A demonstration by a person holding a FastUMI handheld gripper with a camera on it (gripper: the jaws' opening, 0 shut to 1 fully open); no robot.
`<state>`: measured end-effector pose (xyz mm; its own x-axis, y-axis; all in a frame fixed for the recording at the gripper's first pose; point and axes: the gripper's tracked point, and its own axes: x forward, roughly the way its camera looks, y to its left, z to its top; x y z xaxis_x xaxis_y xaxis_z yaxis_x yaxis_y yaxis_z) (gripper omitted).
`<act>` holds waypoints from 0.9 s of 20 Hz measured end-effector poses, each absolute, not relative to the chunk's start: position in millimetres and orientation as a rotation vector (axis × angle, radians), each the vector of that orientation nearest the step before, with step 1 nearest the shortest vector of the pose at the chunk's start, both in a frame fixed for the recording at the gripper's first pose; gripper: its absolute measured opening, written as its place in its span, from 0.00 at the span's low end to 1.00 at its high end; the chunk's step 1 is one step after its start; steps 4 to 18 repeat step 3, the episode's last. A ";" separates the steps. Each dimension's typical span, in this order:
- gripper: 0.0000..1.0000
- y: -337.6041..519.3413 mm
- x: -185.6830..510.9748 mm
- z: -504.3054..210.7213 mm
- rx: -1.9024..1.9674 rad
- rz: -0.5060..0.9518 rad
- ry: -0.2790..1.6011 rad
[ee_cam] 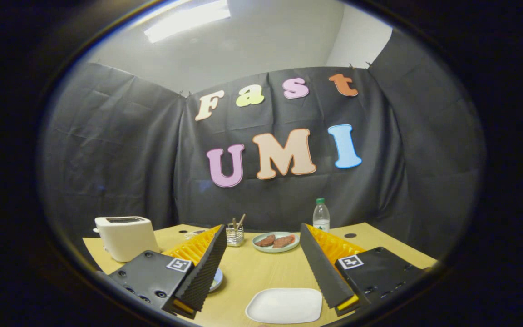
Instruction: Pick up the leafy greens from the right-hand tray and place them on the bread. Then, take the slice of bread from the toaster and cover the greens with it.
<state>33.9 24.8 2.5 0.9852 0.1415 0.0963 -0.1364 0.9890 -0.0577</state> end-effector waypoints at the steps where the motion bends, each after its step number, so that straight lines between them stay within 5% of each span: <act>1: 1.00 22.5 33.3 2.0 -0.057 0.142 -0.104; 18: 1.00 17.0 31.9 1.4 -0.066 0.143 -0.109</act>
